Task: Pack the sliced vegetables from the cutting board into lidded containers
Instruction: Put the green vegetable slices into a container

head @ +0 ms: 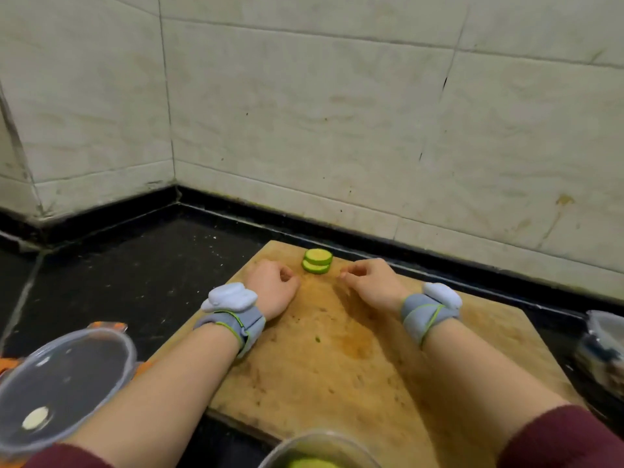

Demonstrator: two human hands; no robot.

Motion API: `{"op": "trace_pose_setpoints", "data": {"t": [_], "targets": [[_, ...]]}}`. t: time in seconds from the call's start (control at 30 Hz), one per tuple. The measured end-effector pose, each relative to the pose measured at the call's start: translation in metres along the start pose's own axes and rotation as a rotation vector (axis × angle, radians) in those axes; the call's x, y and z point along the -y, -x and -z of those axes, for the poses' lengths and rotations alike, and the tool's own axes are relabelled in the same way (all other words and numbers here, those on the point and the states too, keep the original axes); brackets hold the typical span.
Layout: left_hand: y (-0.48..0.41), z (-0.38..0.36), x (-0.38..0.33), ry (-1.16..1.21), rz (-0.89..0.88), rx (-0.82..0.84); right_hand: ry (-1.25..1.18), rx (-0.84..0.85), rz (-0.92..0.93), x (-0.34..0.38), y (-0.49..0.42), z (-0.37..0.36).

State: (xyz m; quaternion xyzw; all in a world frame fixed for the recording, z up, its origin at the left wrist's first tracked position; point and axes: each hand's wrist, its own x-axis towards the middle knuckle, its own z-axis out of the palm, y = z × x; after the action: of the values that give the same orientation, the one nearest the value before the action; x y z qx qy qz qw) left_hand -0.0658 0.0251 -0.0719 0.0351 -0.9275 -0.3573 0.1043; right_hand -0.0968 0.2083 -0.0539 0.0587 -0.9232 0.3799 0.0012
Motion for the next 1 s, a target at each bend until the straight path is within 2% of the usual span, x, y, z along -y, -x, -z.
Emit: {"op": "trace_pose_setpoints", "data": {"t": [0.2, 0.4, 0.47, 0.6, 0.67, 0.8, 0.93, 1.0], "targets": [[-0.059, -0.030, -0.006, -0.133, 0.135, 0.061, 0.004, -0.017, -0.094, 0.000, -0.075, -0.019], [-0.080, -0.040, -0.011, -0.194, 0.176, 0.089, -0.214, -0.011, -0.264, 0.005, -0.098, -0.020], [-0.081, -0.040, -0.016, -0.105, 0.209, 0.100, -0.284, -0.032, -0.298, 0.005, -0.097, -0.020], [-0.075, -0.037, -0.024, 0.264, 0.214, 0.031, -0.403, -0.052, -0.356, 0.006, -0.083, -0.015], [-0.066, -0.034, -0.024, 0.361, 0.221, 0.011, -0.469, -0.048, -0.363, 0.004, -0.067, -0.008], [-0.033, -0.013, -0.028, 0.404, 0.156, -0.004, -0.517, -0.131, -0.333, 0.003, -0.018, 0.019], [0.006, 0.010, -0.032, 0.418, 0.021, 0.007, -0.438, -0.056, -0.281, 0.008, 0.042, 0.037], [0.035, 0.020, -0.036, 0.460, -0.024, 0.038, -0.488, -0.050, -0.241, 0.011, 0.080, 0.041]]}}
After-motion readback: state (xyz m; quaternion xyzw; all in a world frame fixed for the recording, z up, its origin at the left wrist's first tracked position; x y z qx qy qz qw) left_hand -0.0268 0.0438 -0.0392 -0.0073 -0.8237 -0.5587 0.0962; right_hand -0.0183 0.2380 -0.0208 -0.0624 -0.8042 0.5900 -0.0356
